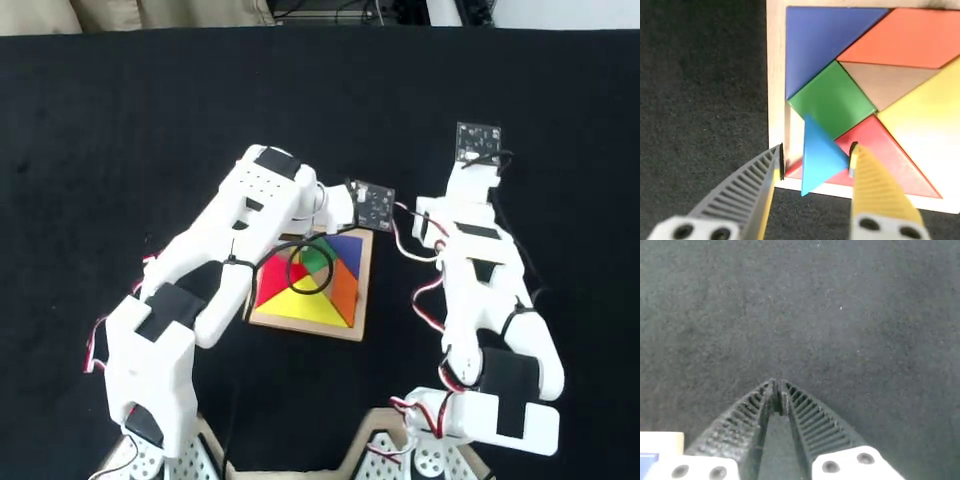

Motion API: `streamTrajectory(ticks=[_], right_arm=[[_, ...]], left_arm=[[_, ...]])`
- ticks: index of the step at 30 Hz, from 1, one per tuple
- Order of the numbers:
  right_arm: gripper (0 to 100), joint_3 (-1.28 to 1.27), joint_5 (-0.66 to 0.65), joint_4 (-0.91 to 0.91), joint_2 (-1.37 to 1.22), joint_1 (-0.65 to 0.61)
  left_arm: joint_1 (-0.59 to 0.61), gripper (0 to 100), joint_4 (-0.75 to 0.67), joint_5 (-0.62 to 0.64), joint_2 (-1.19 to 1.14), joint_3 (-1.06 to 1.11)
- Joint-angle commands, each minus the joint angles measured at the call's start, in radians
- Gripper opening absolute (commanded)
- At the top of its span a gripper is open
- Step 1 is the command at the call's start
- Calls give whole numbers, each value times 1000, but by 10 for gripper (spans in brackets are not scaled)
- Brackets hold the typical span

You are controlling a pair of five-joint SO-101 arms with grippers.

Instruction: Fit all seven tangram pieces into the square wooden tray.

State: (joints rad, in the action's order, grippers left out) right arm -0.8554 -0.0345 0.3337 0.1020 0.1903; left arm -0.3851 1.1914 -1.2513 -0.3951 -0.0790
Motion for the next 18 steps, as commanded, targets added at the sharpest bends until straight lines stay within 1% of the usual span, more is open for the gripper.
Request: streamTrajectory(ticks=[1,4,7,9,15,18], right_arm=[[11,58,9,-12,15,17],[11,58,9,-12,15,-3],[11,56,9,-12,15,-6],[11,56,9,-12,15,-8],[11,56,9,-12,15,-8],[11,58,9,-12,15,-5]], left_arm=[[-2,232,-12,-11,61,-8],[12,232,-68,-11,61,2],[39,232,-155,-11,60,38],[42,232,-180,-11,61,64],[47,232,-173,-9,74,71],[61,229,-89,48,87,27]])
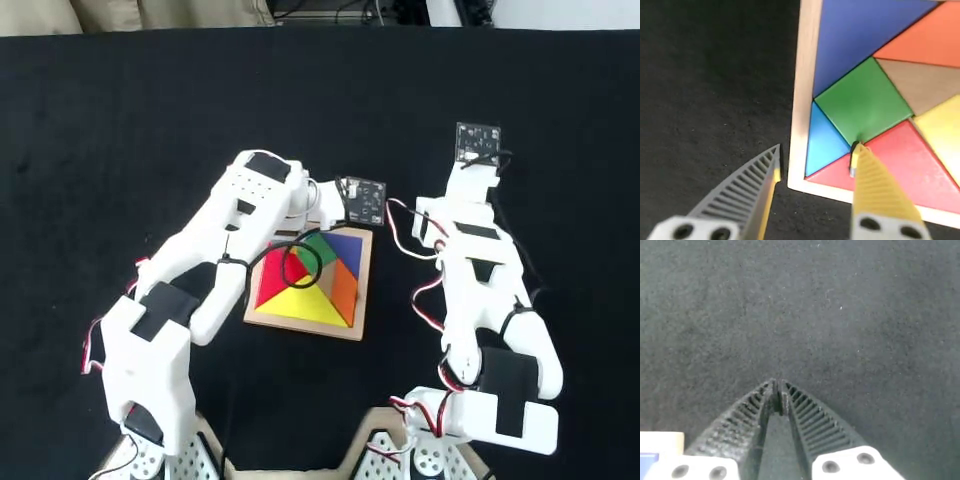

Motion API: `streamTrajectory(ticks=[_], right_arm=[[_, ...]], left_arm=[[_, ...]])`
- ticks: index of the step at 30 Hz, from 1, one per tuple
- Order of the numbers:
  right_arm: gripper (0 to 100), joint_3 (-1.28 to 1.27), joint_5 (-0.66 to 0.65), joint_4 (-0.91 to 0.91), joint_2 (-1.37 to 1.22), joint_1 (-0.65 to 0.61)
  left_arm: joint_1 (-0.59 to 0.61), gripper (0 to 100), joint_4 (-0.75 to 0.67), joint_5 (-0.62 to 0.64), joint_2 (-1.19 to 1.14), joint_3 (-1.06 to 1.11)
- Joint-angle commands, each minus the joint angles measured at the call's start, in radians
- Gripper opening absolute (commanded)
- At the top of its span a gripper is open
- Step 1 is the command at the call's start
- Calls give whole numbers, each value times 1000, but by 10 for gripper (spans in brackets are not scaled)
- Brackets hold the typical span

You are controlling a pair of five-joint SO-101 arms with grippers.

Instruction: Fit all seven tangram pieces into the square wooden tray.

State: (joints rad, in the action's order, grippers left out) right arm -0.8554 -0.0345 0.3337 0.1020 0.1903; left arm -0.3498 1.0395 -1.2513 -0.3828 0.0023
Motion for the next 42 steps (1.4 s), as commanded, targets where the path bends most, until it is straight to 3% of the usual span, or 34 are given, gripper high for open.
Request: streamTrajectory(ticks=[1,5,9,12,16,18,20,25,28,31,42], right_arm=[[11,58,9,-12,15,-3],[11,58,9,-11,16,-3],[11,50,9,15,36,-9],[11,50,9,92,94,-38],[11,7,0,150,171,-117],[11,-15,-63,176,191,-163],[11,-21,-118,201,186,-212],[11,31,-109,221,68,-253],[11,99,-112,239,-45,-253],[11,203,-110,345,-125,-250],[11,269,-120,388,-180,-288]], left_arm=[[30,228,115,74,94,-79],[61,227,305,157,229,-154],[117,227,391,296,425,-137],[182,211,391,508,597,-65],[275,92,387,821,776,111],[326,25,347,933,830,236],[394,43,282,1045,868,372],[565,46,-52,1312,884,734],[602,46,-221,1347,893,877],[581,46,-288,1347,885,935],[460,46,-315,1349,885,981]])
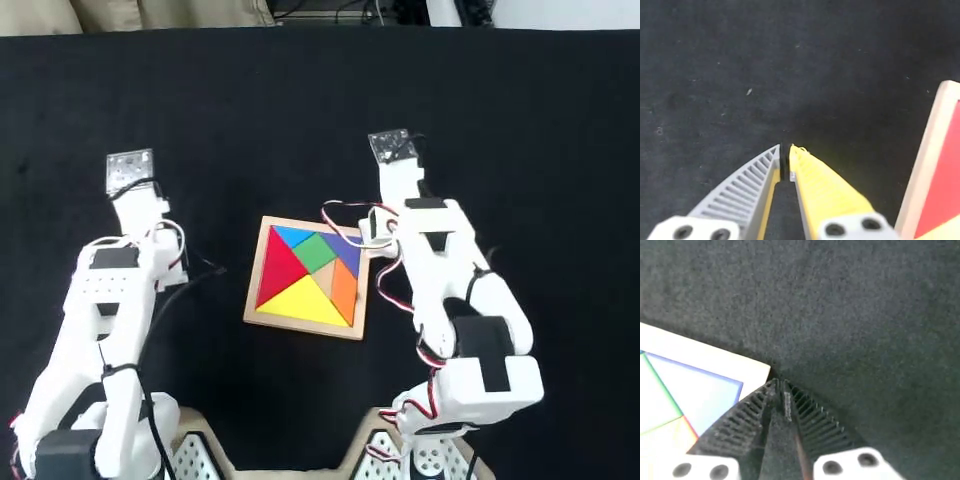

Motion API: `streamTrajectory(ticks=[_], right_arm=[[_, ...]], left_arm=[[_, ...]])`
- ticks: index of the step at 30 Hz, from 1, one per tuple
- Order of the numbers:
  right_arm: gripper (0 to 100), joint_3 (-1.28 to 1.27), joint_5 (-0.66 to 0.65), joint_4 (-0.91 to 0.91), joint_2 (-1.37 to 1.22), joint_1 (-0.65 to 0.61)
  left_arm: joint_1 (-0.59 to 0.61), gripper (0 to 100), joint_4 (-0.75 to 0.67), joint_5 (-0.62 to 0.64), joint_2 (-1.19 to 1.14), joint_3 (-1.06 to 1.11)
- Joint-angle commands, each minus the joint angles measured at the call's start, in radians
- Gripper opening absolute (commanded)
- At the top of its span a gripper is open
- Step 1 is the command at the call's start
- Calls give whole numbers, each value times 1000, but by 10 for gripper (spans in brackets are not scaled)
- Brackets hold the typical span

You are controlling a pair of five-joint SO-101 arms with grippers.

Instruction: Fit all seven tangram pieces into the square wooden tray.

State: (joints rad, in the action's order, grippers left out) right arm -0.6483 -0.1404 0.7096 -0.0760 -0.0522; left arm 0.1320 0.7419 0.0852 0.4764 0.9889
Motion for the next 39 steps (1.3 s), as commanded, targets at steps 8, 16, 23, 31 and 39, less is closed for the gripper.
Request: streamTrajectory(ticks=[8,16,23,31,39], right_arm=[[11,68,-74,8,7,-127],[11,70,-75,6,18,-23],[11,68,-75,155,389,-23],[11,65,-81,233,1089,-28],[11,62,-75,359,1596,-26]], left_arm=[[-22,46,-17,12,25,-4],[-22,51,-157,12,32,59],[41,51,-167,8,38,-51],[176,51,216,14,275,-521],[140,51,304,6,678,-616]])
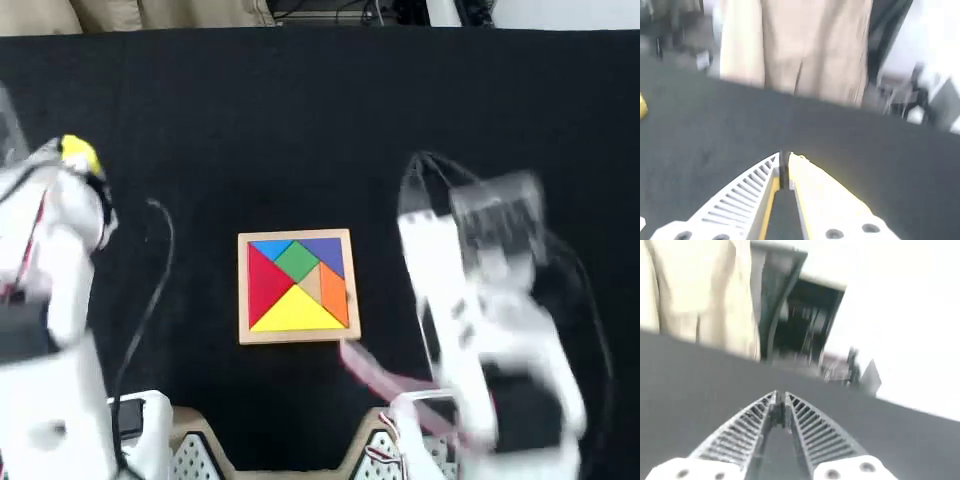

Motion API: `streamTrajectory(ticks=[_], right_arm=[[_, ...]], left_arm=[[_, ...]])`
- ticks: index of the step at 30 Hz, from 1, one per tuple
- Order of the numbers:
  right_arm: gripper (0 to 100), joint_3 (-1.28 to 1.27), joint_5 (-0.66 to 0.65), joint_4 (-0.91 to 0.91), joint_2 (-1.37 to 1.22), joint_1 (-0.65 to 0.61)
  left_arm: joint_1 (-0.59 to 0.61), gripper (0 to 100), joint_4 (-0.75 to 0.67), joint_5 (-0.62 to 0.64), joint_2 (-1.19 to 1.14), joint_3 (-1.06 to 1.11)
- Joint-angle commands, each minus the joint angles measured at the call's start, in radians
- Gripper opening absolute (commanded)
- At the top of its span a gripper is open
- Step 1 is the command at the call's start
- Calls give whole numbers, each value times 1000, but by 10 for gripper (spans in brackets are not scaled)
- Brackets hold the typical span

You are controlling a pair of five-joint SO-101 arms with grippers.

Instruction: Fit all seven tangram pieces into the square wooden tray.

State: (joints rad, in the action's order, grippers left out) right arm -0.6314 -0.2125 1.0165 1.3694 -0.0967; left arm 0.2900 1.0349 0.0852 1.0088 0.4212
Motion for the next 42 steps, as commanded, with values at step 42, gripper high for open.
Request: streamTrajectory(ticks=[42], right_arm=[[11,-1064,-8,-319,504,48]], left_arm=[[-12,52,-89,-66,802,1279]])
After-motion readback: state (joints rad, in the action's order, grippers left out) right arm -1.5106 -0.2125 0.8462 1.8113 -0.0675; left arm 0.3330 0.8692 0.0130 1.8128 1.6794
